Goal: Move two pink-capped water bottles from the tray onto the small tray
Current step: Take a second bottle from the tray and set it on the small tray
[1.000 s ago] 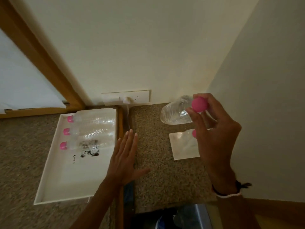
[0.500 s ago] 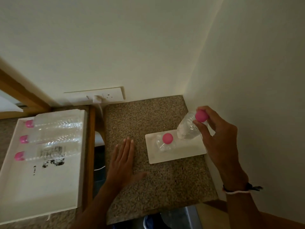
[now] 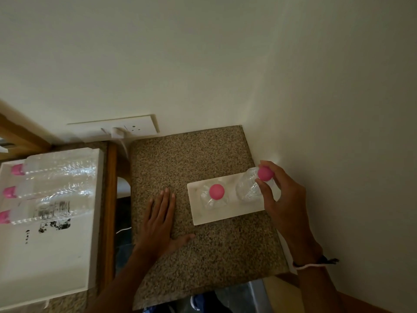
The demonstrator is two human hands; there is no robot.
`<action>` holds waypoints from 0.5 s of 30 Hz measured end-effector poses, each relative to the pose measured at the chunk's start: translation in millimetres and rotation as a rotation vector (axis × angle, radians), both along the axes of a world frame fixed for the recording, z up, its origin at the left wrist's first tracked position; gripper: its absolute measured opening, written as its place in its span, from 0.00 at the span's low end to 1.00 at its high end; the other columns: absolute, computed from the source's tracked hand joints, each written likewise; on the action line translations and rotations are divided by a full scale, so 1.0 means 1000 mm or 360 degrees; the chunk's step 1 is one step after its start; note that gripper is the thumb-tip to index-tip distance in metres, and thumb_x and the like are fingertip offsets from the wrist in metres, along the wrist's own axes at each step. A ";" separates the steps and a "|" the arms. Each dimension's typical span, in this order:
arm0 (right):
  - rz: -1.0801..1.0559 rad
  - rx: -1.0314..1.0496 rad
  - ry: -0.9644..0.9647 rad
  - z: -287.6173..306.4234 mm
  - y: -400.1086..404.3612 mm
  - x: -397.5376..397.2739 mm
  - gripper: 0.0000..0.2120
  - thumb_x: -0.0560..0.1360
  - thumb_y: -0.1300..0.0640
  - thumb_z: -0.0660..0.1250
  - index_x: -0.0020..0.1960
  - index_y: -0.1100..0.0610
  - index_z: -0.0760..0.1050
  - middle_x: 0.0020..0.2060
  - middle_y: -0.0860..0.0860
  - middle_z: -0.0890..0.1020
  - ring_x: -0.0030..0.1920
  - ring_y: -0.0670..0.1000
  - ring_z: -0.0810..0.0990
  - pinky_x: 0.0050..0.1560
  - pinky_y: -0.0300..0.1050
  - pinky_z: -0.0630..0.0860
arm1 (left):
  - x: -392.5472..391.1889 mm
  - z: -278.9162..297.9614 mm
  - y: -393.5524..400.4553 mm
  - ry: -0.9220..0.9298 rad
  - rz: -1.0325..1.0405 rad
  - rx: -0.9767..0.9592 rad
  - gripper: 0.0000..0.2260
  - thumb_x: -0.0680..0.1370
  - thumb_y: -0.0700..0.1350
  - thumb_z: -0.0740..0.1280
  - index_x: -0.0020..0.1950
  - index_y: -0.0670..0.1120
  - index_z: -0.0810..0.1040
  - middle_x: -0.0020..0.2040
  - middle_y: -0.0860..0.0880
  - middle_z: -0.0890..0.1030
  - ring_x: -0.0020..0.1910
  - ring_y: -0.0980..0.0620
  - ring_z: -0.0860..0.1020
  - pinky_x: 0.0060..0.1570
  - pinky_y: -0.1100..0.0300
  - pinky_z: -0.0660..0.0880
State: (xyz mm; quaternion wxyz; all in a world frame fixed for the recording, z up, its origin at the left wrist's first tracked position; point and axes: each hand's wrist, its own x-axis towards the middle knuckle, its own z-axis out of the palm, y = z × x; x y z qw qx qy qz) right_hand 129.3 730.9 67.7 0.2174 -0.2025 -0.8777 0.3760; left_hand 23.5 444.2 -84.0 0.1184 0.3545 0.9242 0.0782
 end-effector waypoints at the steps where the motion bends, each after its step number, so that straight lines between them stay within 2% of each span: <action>1: -0.0012 -0.0003 0.0010 -0.001 -0.001 0.001 0.20 0.76 0.63 0.71 0.67 0.60 0.75 0.61 0.54 0.82 0.60 0.49 0.80 0.62 0.43 0.77 | 0.000 -0.001 0.000 -0.0001 0.0004 0.0002 0.56 0.68 0.80 0.57 0.81 0.40 0.52 0.83 0.39 0.53 0.83 0.42 0.51 0.79 0.37 0.56; 5: -0.0026 0.0011 0.0022 -0.002 0.000 0.002 0.20 0.76 0.63 0.71 0.67 0.62 0.74 0.61 0.56 0.82 0.60 0.52 0.81 0.62 0.47 0.77 | 0.000 -0.002 0.000 -0.0016 0.0010 -0.0011 0.57 0.68 0.80 0.57 0.81 0.41 0.50 0.83 0.39 0.52 0.83 0.41 0.51 0.78 0.36 0.58; 11: -0.0025 0.0020 -0.0057 -0.004 -0.002 0.000 0.25 0.75 0.58 0.72 0.71 0.58 0.71 0.64 0.53 0.80 0.62 0.47 0.77 0.63 0.41 0.74 | 0.001 0.003 -0.001 -0.0032 0.0000 0.0009 0.55 0.69 0.80 0.55 0.81 0.40 0.50 0.83 0.39 0.52 0.83 0.41 0.50 0.79 0.36 0.56; 15: -0.0035 -0.0135 -0.0104 -0.014 -0.003 0.006 0.36 0.71 0.52 0.75 0.75 0.54 0.64 0.66 0.44 0.73 0.64 0.39 0.72 0.61 0.23 0.66 | -0.001 0.008 -0.002 -0.0026 0.0020 0.0057 0.50 0.73 0.77 0.49 0.81 0.41 0.51 0.83 0.40 0.52 0.82 0.42 0.51 0.81 0.40 0.53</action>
